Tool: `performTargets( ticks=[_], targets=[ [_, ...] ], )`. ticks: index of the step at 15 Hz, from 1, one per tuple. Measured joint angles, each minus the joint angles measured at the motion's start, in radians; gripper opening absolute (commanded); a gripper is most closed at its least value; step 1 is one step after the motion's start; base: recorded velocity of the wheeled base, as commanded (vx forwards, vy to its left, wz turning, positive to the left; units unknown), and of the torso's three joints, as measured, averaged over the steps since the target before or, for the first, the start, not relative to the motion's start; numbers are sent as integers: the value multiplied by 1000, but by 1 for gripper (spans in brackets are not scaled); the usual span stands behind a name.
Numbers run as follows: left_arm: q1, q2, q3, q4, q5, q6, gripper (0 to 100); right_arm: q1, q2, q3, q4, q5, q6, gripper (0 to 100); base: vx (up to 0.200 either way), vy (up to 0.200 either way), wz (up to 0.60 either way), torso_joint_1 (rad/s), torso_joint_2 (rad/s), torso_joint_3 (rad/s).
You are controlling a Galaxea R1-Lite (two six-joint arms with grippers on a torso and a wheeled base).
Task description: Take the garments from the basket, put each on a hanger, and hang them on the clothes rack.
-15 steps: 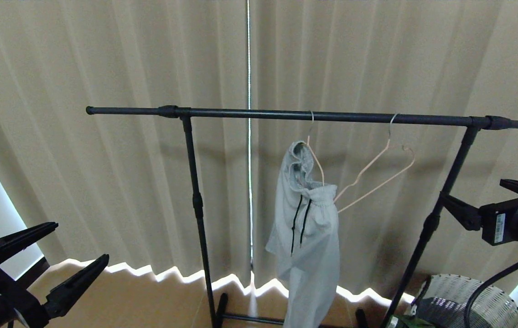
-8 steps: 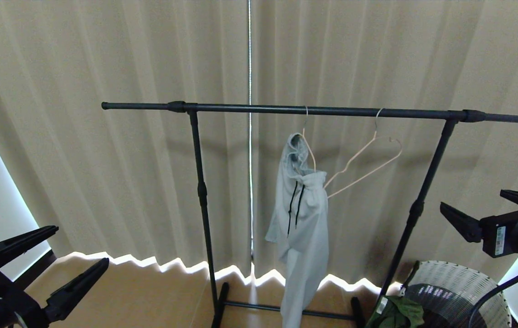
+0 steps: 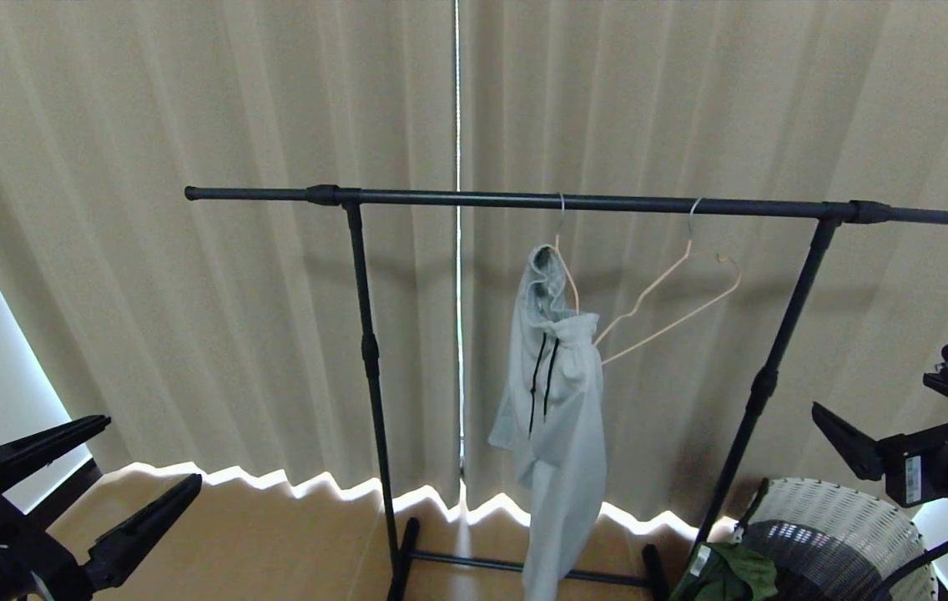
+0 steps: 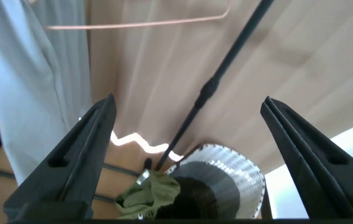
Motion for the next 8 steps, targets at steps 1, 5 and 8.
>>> performTargets(
  ticks=[1, 5, 8],
  targets=[
    [-1, 1, 0, 0, 0, 0, 100, -3, 1, 3, -1, 0, 0, 100, 0, 0, 0, 0, 0, 0],
    [-1, 2, 3, 0, -1, 0, 100, -7, 7, 5, 0, 0, 0, 100, 0, 0, 0, 0, 0, 0],
    [-1, 3, 3, 3, -1, 1, 100, -8, 12, 9, 1, 0, 0, 100, 0, 0, 0, 0, 0, 0]
  ],
)
